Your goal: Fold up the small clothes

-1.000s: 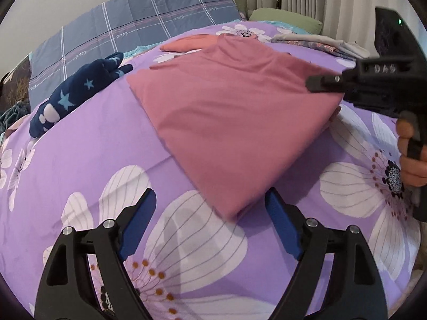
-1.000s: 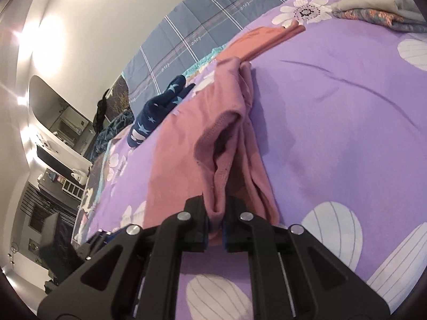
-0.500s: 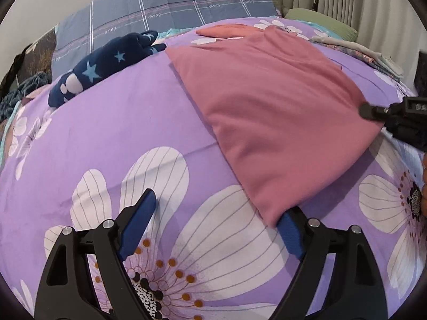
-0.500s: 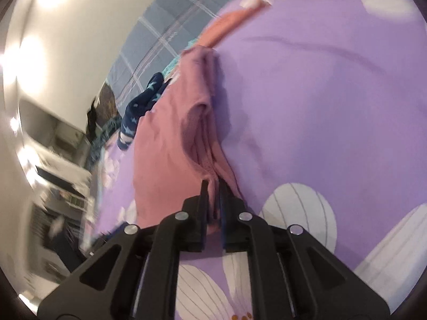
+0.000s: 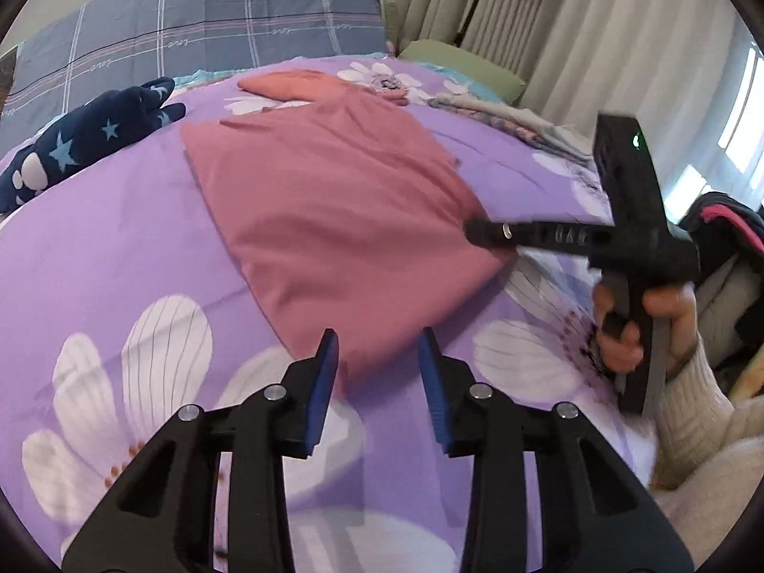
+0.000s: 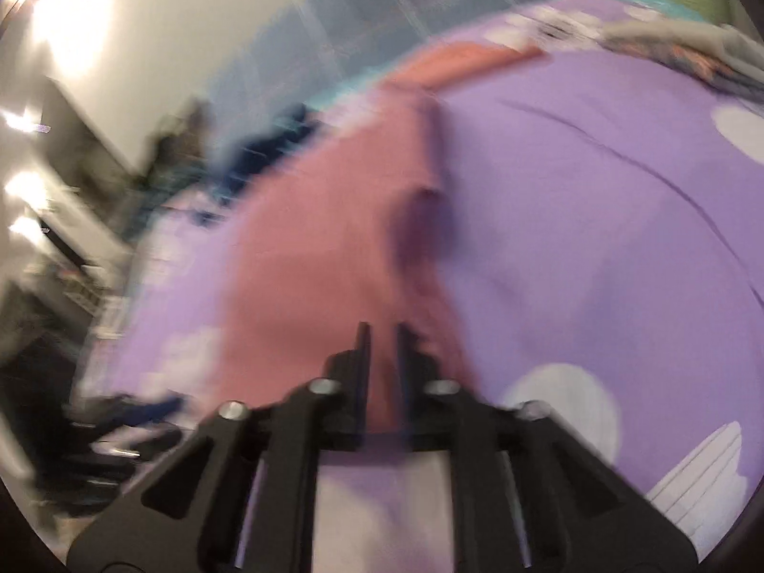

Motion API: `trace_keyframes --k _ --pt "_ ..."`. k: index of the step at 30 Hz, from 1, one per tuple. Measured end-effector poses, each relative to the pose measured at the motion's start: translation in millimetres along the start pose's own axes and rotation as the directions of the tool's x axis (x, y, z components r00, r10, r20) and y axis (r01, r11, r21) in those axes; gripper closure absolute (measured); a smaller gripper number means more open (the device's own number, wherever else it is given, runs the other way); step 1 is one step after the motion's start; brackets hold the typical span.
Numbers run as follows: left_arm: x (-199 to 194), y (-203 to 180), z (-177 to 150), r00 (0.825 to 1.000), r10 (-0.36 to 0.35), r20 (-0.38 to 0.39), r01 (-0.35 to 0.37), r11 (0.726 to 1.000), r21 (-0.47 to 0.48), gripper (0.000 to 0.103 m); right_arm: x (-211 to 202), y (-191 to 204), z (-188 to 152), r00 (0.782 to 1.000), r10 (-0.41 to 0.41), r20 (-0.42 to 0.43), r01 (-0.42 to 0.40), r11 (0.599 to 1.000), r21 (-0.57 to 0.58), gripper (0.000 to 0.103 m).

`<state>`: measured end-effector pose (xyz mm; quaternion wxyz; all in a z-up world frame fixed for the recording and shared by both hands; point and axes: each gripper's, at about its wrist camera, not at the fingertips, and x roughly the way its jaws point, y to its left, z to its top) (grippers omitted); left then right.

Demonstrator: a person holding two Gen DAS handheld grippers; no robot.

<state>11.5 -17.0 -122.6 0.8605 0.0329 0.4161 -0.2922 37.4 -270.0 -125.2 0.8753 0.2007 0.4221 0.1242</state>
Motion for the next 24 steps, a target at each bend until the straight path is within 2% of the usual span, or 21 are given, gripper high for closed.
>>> trace_keyframes --k 2,5,7,9,11,12,13,15,18,21,22,24 --pt "27.9 7.0 -1.7 0.996 0.071 -0.060 -0.072 0.997 -0.012 0.067 1.5 -2.4 -0.7 1.000 0.013 -0.001 -0.013 1.000 0.016 0.103" --pt "29.8 14.9 -2.4 0.998 0.037 -0.041 -0.039 0.998 -0.052 0.067 -5.6 8.5 1.6 1.000 -0.021 -0.009 0.021 0.998 -0.052 0.101" --pt "23.9 13.5 0.0 0.999 0.036 -0.036 -0.038 0.998 -0.054 0.067 -12.4 10.6 6.2 0.999 0.012 -0.038 -0.015 0.998 -0.063 0.093" --pt "19.4 14.5 9.2 0.998 0.063 -0.028 -0.064 0.997 -0.033 0.066 -22.4 10.8 23.0 0.998 0.057 -0.031 -0.058 0.997 -0.050 0.086" --pt "16.3 17.4 22.5 0.993 0.121 0.005 -0.121 0.993 -0.007 0.055 -33.2 16.8 55.5 0.999 0.026 0.037 -0.023 0.997 -0.077 0.074" --pt "15.9 21.8 32.1 0.988 0.152 0.023 -0.151 0.988 -0.009 0.045 -34.2 18.8 63.5 0.998 0.006 0.060 -0.001 0.996 -0.092 0.068" --pt "18.6 31.5 45.5 0.985 0.167 0.046 -0.166 0.986 -0.027 0.043 -29.5 24.7 85.3 0.996 -0.018 0.084 0.030 0.989 -0.142 0.059" --pt "29.2 58.9 68.7 0.987 0.152 0.056 -0.145 0.983 -0.112 0.043 -13.2 27.7 112.2 0.996 -0.017 0.084 0.032 0.982 -0.185 0.059" --pt "47.8 95.4 94.8 0.988 0.145 0.050 -0.129 0.963 -0.237 0.043 29.2 17.6 152.5 0.998 -0.049 0.037 0.054 0.988 -0.148 0.056" --pt "70.8 123.3 121.8 0.991 0.127 0.043 -0.108 0.945 -0.308 0.042 62.0 18.2 170.6 1.000 -0.005 -0.018 0.002 0.990 -0.139 0.042" --pt "79.8 131.7 129.9 0.992 0.122 0.036 -0.104 0.939 -0.328 0.041 73.4 21.5 174.7 0.999 0.008 -0.032 -0.013 0.989 -0.150 0.041" --pt "95.7 147.3 138.7 0.996 0.093 0.017 -0.079 0.923 -0.376 0.041 87.6 26.0 178.5 0.999 -0.021 -0.026 0.016 0.983 -0.183 0.043"
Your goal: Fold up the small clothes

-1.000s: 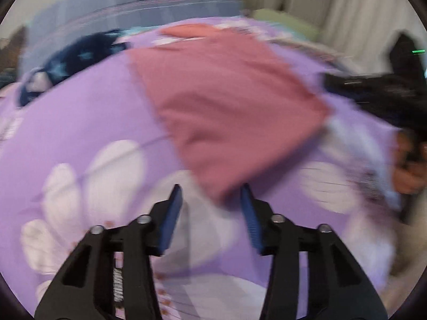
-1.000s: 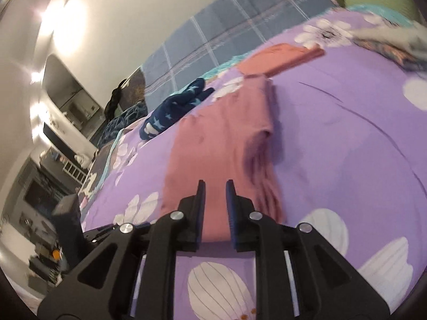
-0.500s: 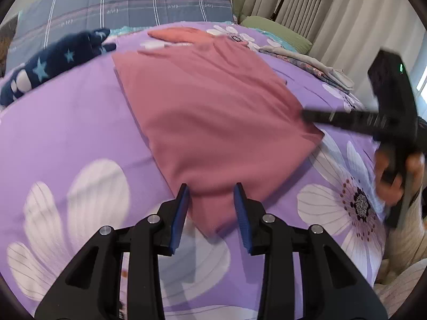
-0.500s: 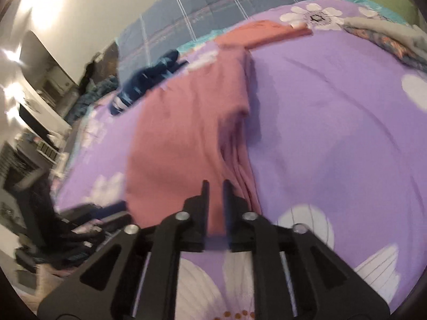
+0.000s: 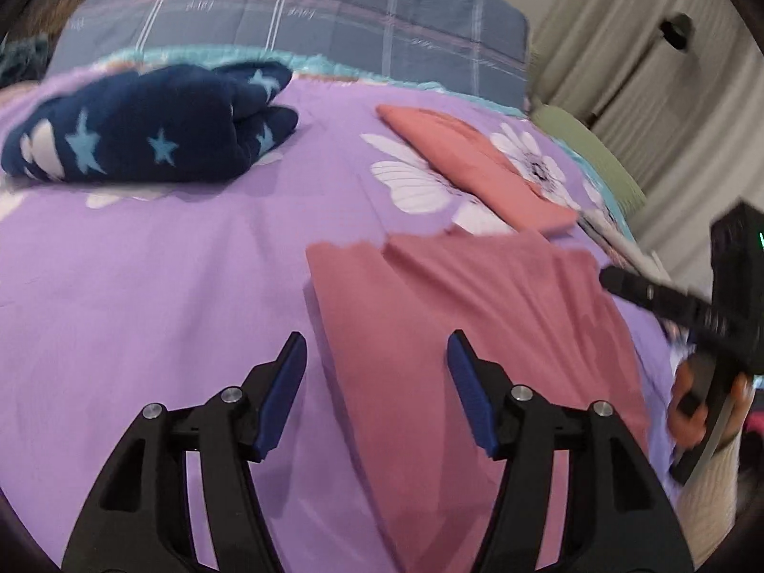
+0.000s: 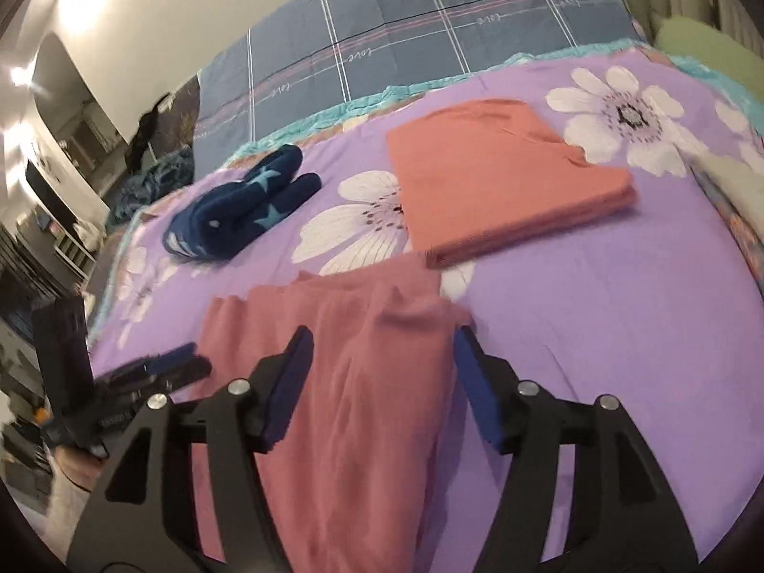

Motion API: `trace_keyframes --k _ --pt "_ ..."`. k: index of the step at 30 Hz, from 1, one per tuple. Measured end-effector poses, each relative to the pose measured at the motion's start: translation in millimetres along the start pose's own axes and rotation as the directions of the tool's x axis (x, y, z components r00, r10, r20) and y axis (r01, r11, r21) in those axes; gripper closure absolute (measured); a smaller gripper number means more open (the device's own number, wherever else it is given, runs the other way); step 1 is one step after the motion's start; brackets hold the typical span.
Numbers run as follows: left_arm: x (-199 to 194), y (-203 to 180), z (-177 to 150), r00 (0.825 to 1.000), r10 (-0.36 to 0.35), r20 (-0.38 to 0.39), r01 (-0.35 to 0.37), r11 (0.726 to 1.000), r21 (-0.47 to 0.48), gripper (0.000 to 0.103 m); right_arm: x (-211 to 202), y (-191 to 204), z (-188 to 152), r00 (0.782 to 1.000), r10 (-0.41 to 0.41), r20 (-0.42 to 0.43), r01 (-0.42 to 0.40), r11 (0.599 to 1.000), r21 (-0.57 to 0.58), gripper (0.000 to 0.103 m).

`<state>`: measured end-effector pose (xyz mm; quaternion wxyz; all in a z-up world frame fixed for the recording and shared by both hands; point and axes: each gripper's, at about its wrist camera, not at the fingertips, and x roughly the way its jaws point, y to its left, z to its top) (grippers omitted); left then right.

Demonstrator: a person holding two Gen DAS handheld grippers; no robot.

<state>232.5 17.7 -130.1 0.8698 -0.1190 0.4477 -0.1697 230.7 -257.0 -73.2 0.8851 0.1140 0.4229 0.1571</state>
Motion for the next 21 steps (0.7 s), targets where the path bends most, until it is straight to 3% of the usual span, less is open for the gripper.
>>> trace_keyframes --k 1,2,3,4,6,8,10,12,14,16,17,19,21 --pt "5.1 3.5 3.1 1.000 -0.017 -0.008 0.017 1.000 -0.020 0.044 5.1 1.4 1.8 1.000 -0.017 0.004 0.017 1.000 -0.012 0.075" --pt "8.1 8.1 6.0 0.999 -0.051 -0.004 0.051 0.998 -0.044 0.072 7.4 1.5 2.5 1.000 -0.020 0.000 0.020 1.000 -0.017 0.097" --pt "7.6 13.0 7.0 0.997 -0.073 0.002 0.073 0.996 -0.060 0.095 7.8 -5.9 4.4 1.000 0.023 0.006 -0.023 1.000 0.018 0.098" --pt "3.9 19.2 5.8 0.996 -0.091 0.024 0.093 0.993 -0.078 0.097 5.2 -13.8 4.2 0.997 0.075 0.030 -0.077 0.995 0.059 0.098" --pt "-0.4 35.2 1.5 0.994 -0.077 0.072 0.084 0.991 -0.101 0.098 5.9 -36.4 3.7 0.984 0.165 0.070 -0.174 0.975 0.141 0.098" --pt "5.6 48.5 -3.7 0.996 -0.042 0.075 0.051 0.990 -0.133 0.101 28.7 -61.7 -0.2 0.986 0.166 0.026 -0.168 0.961 0.220 0.096" --pt "7.7 57.5 -9.8 0.993 -0.081 0.085 0.094 0.981 -0.171 0.101 46.7 -79.5 -9.4 0.975 0.222 0.012 -0.216 0.935 0.281 0.096" --pt "0.2 54.8 -10.5 0.992 -0.077 0.097 0.092 0.982 -0.166 0.100 41.4 -84.9 -11.8 0.966 0.257 0.042 -0.257 0.912 0.320 0.083" --pt "-8.4 48.0 -9.0 0.994 -0.047 0.097 0.061 0.988 -0.142 0.094 23.9 -81.3 -9.1 0.974 0.220 0.062 -0.228 0.925 0.303 0.063" --pt "-27.1 36.0 -12.4 0.991 -0.068 0.118 0.082 0.990 -0.115 0.084 -2.9 -68.0 -10.5 0.986 0.141 0.085 -0.158 0.959 0.236 0.068" --pt "-35.2 29.9 -15.3 0.987 -0.093 0.129 0.105 0.990 -0.095 0.082 -14.8 -58.9 -14.1 0.984 0.157 0.086 -0.171 0.966 0.193 0.077" --pt "-50.9 6.1 -27.1 0.982 -0.135 0.131 0.138 0.990 -0.016 0.079 -37.3 -36.9 -28.5 0.973 0.218 0.079 -0.225 0.969 0.098 0.083" --pt "-55.3 -16.5 -46.0 0.987 -0.129 0.096 0.124 0.990 0.062 0.073 -52.9 -17.1 -47.6 0.965 0.254 0.062 -0.255 0.967 0.009 0.088"
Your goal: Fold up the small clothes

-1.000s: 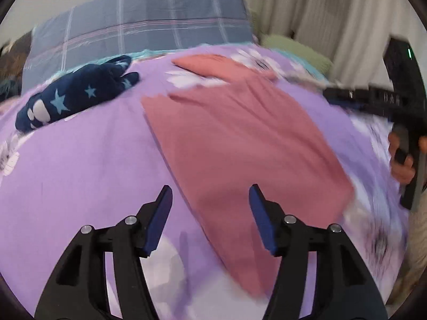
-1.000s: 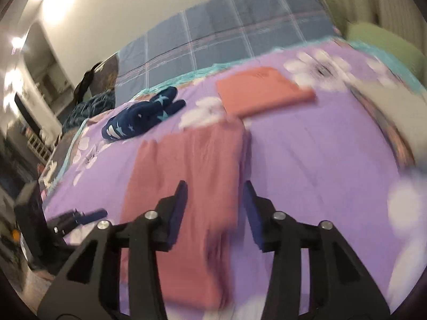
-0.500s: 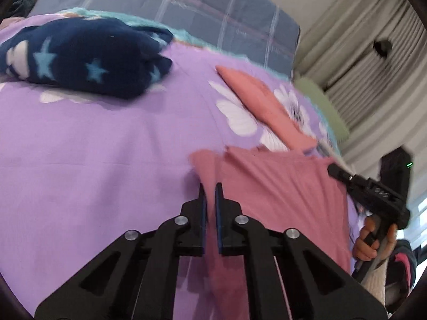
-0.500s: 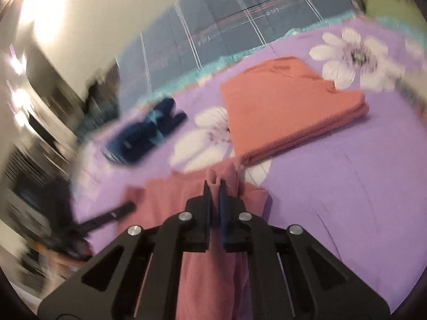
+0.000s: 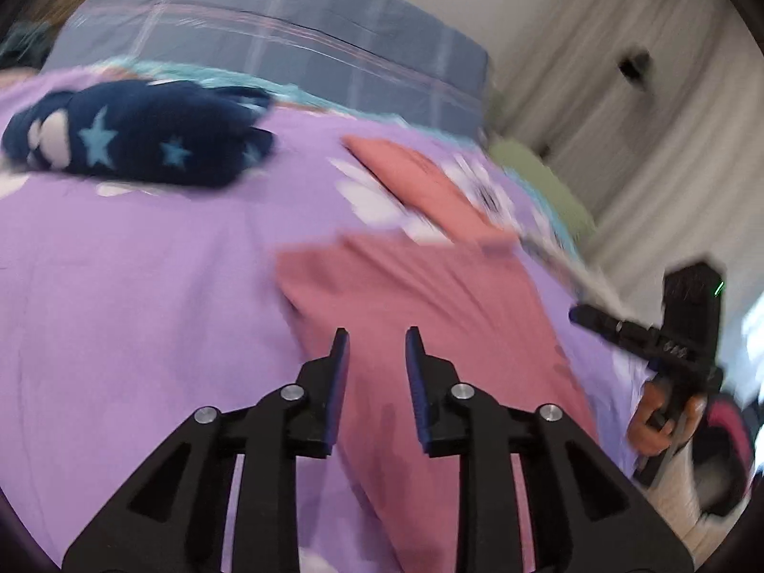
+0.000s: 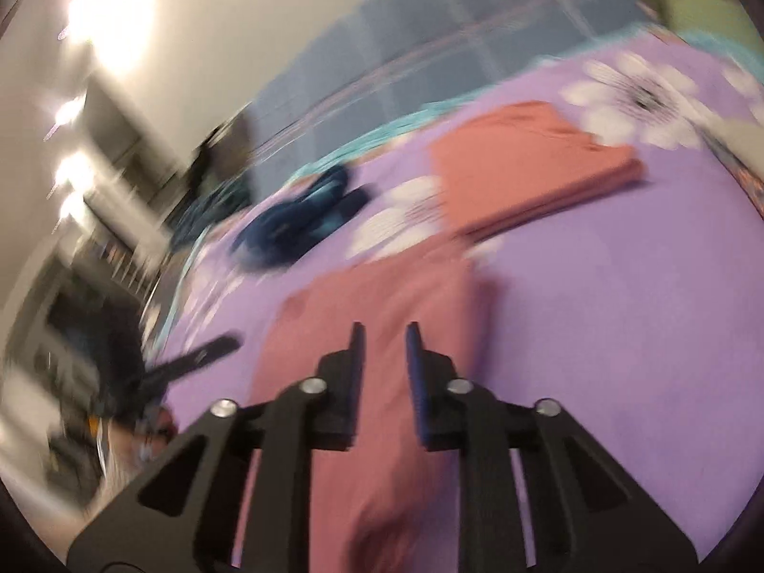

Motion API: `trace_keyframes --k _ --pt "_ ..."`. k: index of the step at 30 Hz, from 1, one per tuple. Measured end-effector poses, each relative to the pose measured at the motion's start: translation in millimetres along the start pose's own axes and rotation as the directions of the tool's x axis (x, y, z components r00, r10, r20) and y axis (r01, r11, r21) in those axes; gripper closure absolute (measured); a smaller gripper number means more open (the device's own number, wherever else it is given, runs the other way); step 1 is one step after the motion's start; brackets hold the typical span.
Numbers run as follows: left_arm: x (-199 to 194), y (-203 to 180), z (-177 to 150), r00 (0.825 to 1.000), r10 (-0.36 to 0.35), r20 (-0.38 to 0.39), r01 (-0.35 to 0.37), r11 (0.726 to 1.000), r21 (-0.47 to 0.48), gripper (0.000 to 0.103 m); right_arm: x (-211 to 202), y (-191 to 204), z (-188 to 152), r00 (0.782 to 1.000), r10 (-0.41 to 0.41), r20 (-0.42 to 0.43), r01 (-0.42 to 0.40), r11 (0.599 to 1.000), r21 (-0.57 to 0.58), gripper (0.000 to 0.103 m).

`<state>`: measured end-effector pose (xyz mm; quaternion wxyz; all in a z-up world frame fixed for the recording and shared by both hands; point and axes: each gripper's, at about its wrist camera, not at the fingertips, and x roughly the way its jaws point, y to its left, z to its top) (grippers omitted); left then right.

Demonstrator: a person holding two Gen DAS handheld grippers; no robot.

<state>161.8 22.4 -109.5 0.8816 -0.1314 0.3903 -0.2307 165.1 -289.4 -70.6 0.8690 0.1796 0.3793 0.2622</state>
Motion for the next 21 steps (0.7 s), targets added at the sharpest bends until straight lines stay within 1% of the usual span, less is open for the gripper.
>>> trace_keyframes --k 1,2,3,4,5,6,7,8,9,10,11,13,14,16,18,19,21 --pt "2.2 -12.3 -14.1 0.999 0.023 -0.035 -0.022 0.999 0.050 0.064 -3.9 13.5 -14.4 1.000 0.023 -0.017 -0.024 0.999 -0.049 0.088" --pt "8.4 -21.6 -28.8 0.994 0.080 -0.069 -0.072 0.992 0.103 0.060 -3.3 22.5 -26.7 0.998 0.044 -0.038 -0.047 0.996 -0.081 0.088" --pt "12.2 -25.5 -39.7 0.986 0.144 -0.081 -0.131 0.980 0.148 0.053 0.4 27.6 -39.0 0.997 0.032 -0.066 -0.039 0.993 -0.108 0.088" --pt "20.9 -31.8 -54.9 0.968 0.243 -0.065 -0.224 0.950 0.215 0.043 11.9 29.8 -53.4 0.992 -0.076 -0.104 0.060 0.986 -0.153 0.090" --pt "22.4 -34.9 -62.4 0.962 0.272 -0.030 -0.257 0.937 0.236 0.041 25.3 28.8 -66.2 0.968 -0.221 -0.119 0.192 0.957 -0.216 0.103" --pt "20.9 -35.4 -62.4 0.961 0.275 -0.029 -0.261 0.937 0.234 0.040 34.8 27.7 -76.8 0.949 -0.297 -0.103 0.260 0.926 -0.274 0.103" --pt "17.1 -36.1 -58.7 0.958 0.286 -0.032 -0.273 0.938 0.216 0.040 35.0 30.4 -83.3 0.949 -0.309 -0.068 0.278 0.915 -0.292 0.103" --pt "13.2 -36.7 -57.5 0.956 0.291 -0.034 -0.279 0.939 0.202 0.040 30.0 36.6 -81.9 0.944 -0.325 -0.054 0.297 0.910 -0.289 0.103" --pt "9.5 -36.2 -57.3 0.955 0.293 -0.035 -0.281 0.939 0.199 0.040 26.4 40.6 -80.2 0.942 -0.332 -0.047 0.306 0.909 -0.285 0.100" --pt "4.5 -39.5 -59.8 0.954 0.298 -0.031 -0.285 0.934 0.214 0.040 16.4 48.4 -77.5 0.947 -0.321 -0.028 0.303 0.914 -0.269 0.093" --pt "0.4 -43.9 -63.0 0.953 0.301 -0.029 -0.286 0.929 0.234 0.040 9.9 53.7 -76.4 0.955 -0.295 -0.019 0.280 0.924 -0.261 0.085" --pt "0.9 -50.0 -66.9 0.956 0.291 -0.043 -0.270 0.926 0.265 0.040 -2.6 64.9 -80.2 0.974 -0.228 -0.014 0.215 0.937 -0.275 0.084" --pt "-2.7 -52.8 -71.4 0.957 0.285 -0.047 -0.263 0.926 0.272 0.040 -5.1 65.8 -83.3 0.975 -0.220 -0.019 0.206 0.936 -0.287 0.084" --pt "-9.0 -58.4 -82.0 0.961 0.269 -0.059 -0.242 0.927 0.286 0.039 -4.8 68.0 -95.1 0.970 -0.239 -0.046 0.214 0.927 -0.309 0.084" --pt "-8.7 -60.4 -87.9 0.962 0.264 -0.072 -0.231 0.924 0.304 0.036 -1.6 66.0 -108.8 0.957 -0.278 -0.086 0.236 0.914 -0.331 0.084" --pt "-7.9 -62.8 -94.7 0.960 0.268 -0.084 -0.229 0.920 0.318 0.034 2.5 61.7 -116.9 0.949 -0.298 -0.104 0.247 0.905 -0.346 0.084" --pt "-2.8 -63.1 -100.9 0.952 0.291 -0.093 -0.244 0.909 0.338 0.031 2.1 61.5 -127.5 0.948 -0.302 -0.097 0.251 0.901 -0.354 0.084"
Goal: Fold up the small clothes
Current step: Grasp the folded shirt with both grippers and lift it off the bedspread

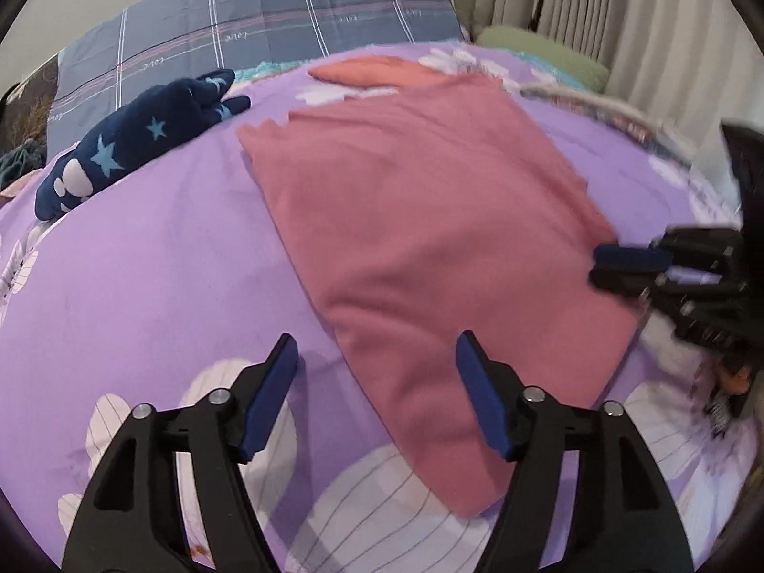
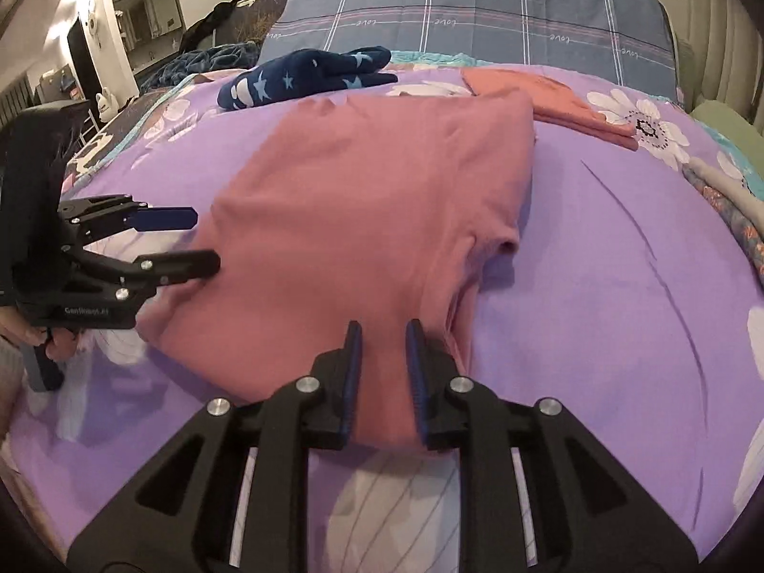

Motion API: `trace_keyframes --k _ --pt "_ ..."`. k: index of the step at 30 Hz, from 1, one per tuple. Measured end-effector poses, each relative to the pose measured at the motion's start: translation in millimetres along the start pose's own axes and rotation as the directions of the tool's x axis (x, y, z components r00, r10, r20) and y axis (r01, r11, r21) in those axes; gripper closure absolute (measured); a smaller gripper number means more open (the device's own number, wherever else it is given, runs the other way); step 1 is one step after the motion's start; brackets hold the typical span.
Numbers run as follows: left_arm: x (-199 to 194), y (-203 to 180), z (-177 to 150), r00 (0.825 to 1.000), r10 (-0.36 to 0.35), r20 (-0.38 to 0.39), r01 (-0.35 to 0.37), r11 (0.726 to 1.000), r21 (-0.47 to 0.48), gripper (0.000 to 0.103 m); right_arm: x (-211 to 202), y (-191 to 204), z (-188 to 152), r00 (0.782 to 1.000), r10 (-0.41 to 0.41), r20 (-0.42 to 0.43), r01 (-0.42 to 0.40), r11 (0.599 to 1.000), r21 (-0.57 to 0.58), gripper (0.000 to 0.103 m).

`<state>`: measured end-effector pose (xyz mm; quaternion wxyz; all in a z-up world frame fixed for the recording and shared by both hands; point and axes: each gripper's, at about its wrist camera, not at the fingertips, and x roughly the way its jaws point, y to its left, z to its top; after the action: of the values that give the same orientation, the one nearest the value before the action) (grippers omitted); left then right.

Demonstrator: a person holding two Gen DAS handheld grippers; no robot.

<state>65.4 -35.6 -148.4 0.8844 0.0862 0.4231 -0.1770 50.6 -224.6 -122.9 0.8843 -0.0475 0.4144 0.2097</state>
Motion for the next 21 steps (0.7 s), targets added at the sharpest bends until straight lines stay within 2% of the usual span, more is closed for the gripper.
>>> trace_keyframes --k 1,3,5,7,11,13,17,21 --pt "0.2 -0.4 -2.4 1.000 0.006 0.005 -0.006 1.000 -0.001 0.030 -3.1 0.2 1.9 1.000 0.003 0.004 -0.003 1.000 0.006 0.083" --pt "-1.7 2.4 -1.2 1.000 -0.001 0.007 0.001 1.000 -0.011 0.030 -8.4 -1.3 7.1 1.000 0.026 0.010 -0.027 0.999 0.020 0.074" --pt "-3.6 4.4 0.2 1.000 -0.006 0.008 0.006 1.000 -0.017 0.029 -15.6 -4.7 15.1 0.996 0.083 0.033 -0.085 0.996 0.042 0.063" --pt "-4.0 3.2 1.6 1.000 0.002 0.005 -0.002 1.000 -0.003 0.029 -23.2 -12.3 27.2 0.995 0.079 0.068 -0.083 0.995 0.056 0.059" --pt "-9.8 0.4 8.5 1.000 0.008 0.023 -0.008 1.000 0.018 0.029 -22.2 -37.1 46.7 0.996 0.001 0.093 -0.014 0.991 0.134 0.059" --pt "-14.0 4.1 15.5 0.999 -0.011 0.046 0.011 1.000 0.013 0.027 -13.6 -51.7 52.8 0.997 -0.005 0.080 -0.010 0.983 0.185 0.059" --pt "-11.8 15.7 32.6 0.998 0.029 0.064 -0.028 1.000 -0.008 0.025 10.3 -75.0 56.2 0.999 0.041 0.032 -0.048 0.957 0.287 0.059" --pt "-8.4 19.6 42.1 0.997 0.030 0.069 -0.029 1.000 -0.005 0.025 24.1 -85.7 55.6 0.995 0.096 0.020 -0.097 0.934 0.344 0.058"
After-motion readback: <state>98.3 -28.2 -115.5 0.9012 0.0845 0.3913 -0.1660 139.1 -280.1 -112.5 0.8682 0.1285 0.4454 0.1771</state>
